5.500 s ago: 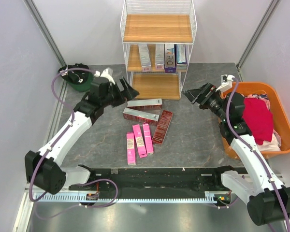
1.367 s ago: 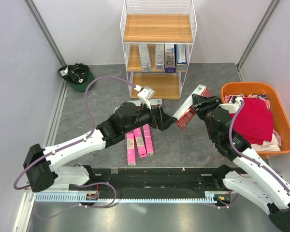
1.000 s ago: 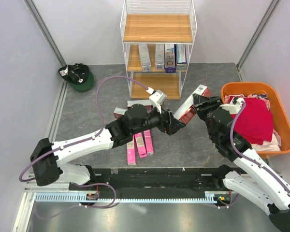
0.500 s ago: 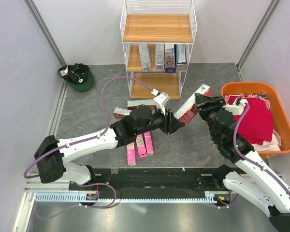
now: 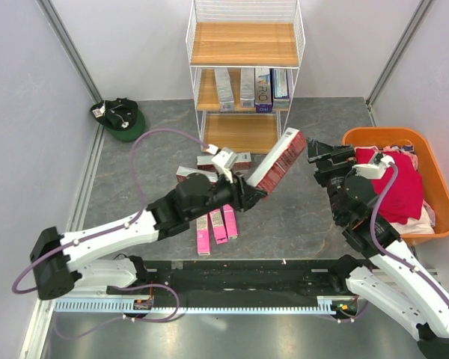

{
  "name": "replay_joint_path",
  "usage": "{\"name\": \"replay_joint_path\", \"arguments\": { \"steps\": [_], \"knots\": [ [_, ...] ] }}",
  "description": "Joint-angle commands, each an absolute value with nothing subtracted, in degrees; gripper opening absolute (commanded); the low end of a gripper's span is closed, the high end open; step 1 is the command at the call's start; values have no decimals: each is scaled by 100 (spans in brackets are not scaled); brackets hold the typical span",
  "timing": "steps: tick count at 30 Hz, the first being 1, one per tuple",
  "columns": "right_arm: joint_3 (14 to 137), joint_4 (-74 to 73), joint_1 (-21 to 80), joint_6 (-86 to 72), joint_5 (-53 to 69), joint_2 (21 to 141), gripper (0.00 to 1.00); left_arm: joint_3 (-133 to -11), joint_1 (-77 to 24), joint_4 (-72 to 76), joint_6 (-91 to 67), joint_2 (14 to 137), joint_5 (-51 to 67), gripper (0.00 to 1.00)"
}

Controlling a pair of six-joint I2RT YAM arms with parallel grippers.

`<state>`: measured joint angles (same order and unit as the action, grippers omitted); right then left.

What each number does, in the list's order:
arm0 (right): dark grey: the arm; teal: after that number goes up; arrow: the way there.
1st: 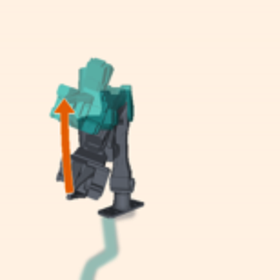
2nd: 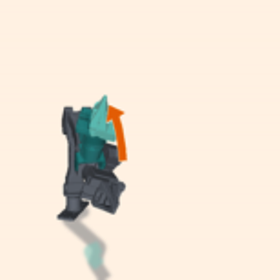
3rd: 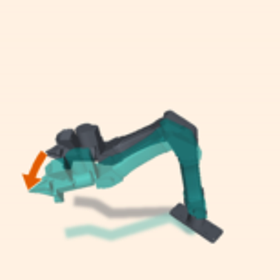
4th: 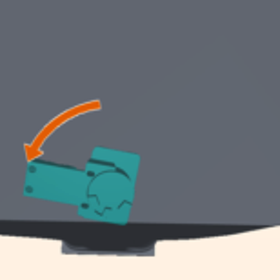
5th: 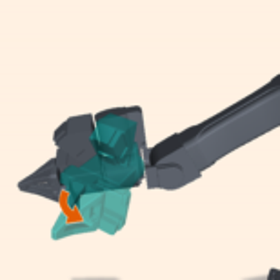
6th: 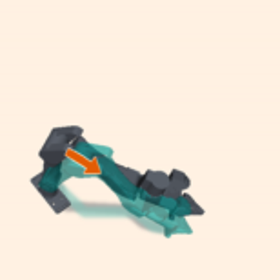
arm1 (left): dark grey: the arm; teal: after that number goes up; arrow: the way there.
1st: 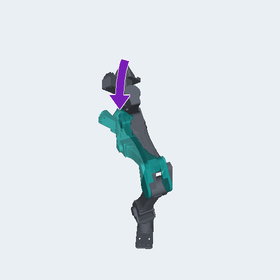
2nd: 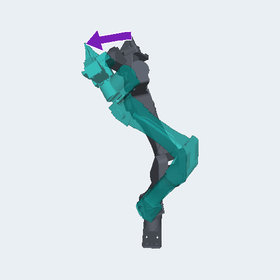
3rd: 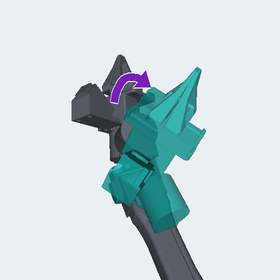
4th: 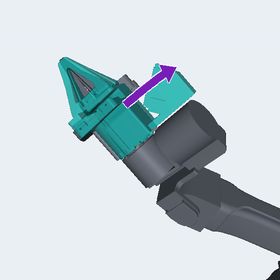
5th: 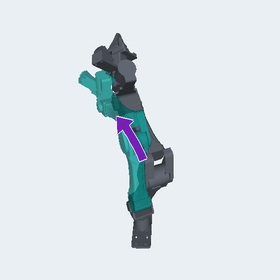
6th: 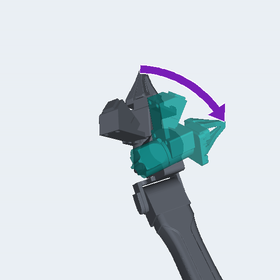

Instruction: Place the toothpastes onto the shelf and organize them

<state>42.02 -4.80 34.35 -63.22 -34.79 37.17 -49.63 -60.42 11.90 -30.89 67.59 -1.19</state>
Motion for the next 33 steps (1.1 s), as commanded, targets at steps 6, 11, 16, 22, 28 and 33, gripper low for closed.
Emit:
{"name": "replay_joint_path", "arguments": {
  "steps": [6,11,16,22,28,33],
  "knots": [
    [4438,-308,3428,-5652,-3480,3674,98,-3859,-6012,1591,-3867,4915,-1177,2],
    [4465,-308,3428,-5520,-3428,3752,98,-3762,-6003,1398,-3867,4342,-1573,2],
    [4544,-308,3428,-5309,-3331,3849,98,-4130,-5933,1327,-3709,4333,-1635,2],
    [4667,-299,3428,-4984,-3077,4008,98,-4903,-5740,1038,-3437,4631,-1416,2],
    [4746,-308,3428,-4676,-2857,4183,98,-5414,-5090,949,-3655,4930,-546,2],
    [4746,-325,3428,-4518,-2830,4236,98,-5923,-4141,1229,-4148,5631,805,2]
  ]
}}
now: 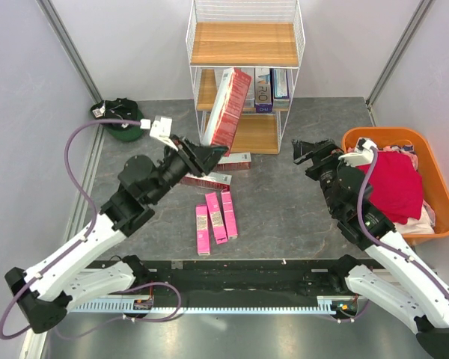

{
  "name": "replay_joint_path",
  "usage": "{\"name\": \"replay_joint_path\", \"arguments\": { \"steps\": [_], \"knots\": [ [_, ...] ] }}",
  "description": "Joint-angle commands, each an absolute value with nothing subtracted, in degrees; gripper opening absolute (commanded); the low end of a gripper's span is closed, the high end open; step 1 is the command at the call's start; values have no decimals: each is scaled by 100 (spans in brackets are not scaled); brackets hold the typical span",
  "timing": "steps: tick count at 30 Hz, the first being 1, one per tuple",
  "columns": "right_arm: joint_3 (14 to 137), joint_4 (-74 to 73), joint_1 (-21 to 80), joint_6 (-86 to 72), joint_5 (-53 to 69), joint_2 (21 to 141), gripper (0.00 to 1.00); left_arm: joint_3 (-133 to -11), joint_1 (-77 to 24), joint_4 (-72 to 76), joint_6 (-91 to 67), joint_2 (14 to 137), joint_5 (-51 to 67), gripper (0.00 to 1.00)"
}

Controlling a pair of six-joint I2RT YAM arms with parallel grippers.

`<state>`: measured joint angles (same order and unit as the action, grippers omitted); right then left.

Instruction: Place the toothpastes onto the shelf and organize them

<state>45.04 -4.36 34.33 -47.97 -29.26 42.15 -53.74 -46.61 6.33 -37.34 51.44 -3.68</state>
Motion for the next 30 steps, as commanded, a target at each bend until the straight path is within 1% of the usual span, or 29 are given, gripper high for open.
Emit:
{"name": "replay_joint_path", "arguments": {
  "steps": [1,6,12,16,18,22,25,30],
  "knots": [
    [4746,-316,3428,-4491,-2813,4228,98,-6002,-4070,1326,-4244,5747,922,2],
    [4772,-386,3428,-4342,-2856,4210,98,-6617,-3754,1529,-4412,6397,1071,2],
    [4799,-510,3428,-4193,-2918,4140,98,-7575,-2893,1784,-5298,7329,1985,2],
    [4790,-545,3428,-4149,-2927,4113,98,-8391,-2366,1819,-5870,7962,2460,2],
    [4790,-571,3419,-4140,-2892,4122,98,-8665,-2216,1784,-6229,8366,2645,2],
    [4808,-606,3428,-4122,-2839,4122,98,-9656,-1996,1450,-6556,9078,2865,2],
    [4816,-642,3428,-4096,-2839,4122,98,-9887,-1951,1380,-6820,9369,2865,2],
    [4843,-686,3428,-4043,-2848,4113,98,-9774,-1855,1380,-7066,9369,2444,2]
  ]
}}
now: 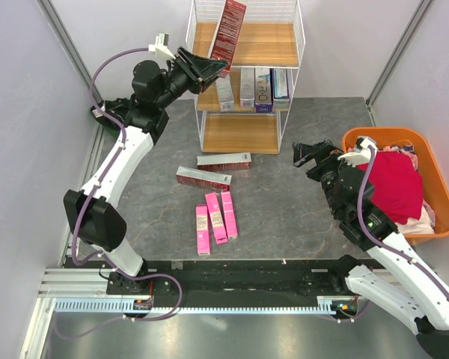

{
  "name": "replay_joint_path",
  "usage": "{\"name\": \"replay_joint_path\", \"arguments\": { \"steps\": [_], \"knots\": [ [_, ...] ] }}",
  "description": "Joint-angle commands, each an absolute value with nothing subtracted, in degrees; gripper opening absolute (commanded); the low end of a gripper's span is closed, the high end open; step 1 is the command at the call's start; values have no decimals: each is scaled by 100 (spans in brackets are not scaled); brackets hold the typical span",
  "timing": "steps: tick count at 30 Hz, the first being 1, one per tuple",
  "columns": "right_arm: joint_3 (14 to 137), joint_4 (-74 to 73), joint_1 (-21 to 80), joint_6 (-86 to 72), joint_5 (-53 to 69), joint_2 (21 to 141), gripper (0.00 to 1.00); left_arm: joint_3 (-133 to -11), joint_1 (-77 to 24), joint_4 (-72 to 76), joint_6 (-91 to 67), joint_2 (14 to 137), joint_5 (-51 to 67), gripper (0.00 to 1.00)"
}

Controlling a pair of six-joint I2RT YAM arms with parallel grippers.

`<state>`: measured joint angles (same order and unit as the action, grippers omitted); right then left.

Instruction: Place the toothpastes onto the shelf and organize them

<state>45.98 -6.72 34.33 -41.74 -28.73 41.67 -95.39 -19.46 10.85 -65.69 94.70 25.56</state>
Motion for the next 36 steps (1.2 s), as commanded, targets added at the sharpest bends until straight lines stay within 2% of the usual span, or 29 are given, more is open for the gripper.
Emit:
{"name": "replay_joint_path", "arguments": {
  "steps": [1,9,18,21,24,25,27,28,31,36],
  "knots": [
    [4843,-694,3428,-4034,-2848,4113,98,-9756,-1837,1397,-7110,9360,2409,2],
    [4869,-712,3428,-4069,-2734,4210,98,-9878,-1653,1389,-7549,9545,2171,2],
    [4860,-764,3428,-4069,-2725,4201,98,-10195,-1608,1354,-7866,10028,2083,13],
    [4852,-765,3428,-4078,-2742,4192,98,-10248,-1608,1423,-7989,10169,2136,24],
    [4852,-773,3428,-4069,-2751,4201,98,-10266,-1617,1485,-8024,10222,2188,45],
    [4852,-773,3428,-4061,-2760,4201,98,-10266,-1617,1477,-8024,10213,2197,60],
    [4843,-782,3436,-4061,-2769,4201,98,-10240,-1617,1477,-7963,10195,2206,75],
    [4843,-782,3428,-4078,-2769,4201,98,-10231,-1617,1477,-7937,10169,2206,92],
    [4843,-782,3428,-4078,-2760,4227,98,-10230,-1617,1459,-7797,10125,2267,99],
    [4825,-782,3428,-4122,-2725,4298,98,-10046,-1644,1424,-7620,9932,2355,100]
  ]
}}
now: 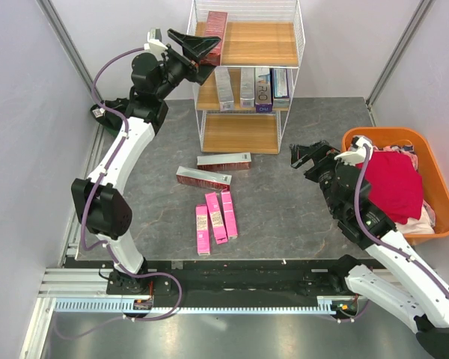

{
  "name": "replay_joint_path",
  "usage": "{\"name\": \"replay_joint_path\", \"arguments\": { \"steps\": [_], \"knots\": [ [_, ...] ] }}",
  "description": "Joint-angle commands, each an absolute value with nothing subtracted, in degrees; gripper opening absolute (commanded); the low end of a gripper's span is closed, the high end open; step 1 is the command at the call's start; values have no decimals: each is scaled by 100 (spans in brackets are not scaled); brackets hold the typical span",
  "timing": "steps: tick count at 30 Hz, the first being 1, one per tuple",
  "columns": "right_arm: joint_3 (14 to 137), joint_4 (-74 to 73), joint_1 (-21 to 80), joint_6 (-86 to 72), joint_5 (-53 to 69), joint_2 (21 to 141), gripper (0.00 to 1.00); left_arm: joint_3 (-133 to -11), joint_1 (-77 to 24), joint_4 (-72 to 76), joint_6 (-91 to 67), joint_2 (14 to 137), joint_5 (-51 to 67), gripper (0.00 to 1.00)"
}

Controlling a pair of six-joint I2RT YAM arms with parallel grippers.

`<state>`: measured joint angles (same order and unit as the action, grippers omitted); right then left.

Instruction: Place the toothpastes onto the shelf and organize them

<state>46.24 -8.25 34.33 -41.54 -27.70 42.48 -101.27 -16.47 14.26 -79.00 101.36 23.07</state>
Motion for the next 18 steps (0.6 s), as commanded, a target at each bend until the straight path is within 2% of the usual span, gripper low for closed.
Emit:
{"name": "replay_joint_path", "arguments": {
  "steps": [1,7,18],
  "knots": [
    [4825,-782,3419,-4122,-2716,4324,98,-10002,-1652,1415,-7577,9845,2382,100],
    [4834,-782,3428,-4148,-2681,4359,98,-9879,-1679,819,-7243,9659,2575,100],
    [4816,-773,3428,-4175,-2584,4377,98,-9704,-1723,606,-6786,9256,2725,100]
  ]
}}
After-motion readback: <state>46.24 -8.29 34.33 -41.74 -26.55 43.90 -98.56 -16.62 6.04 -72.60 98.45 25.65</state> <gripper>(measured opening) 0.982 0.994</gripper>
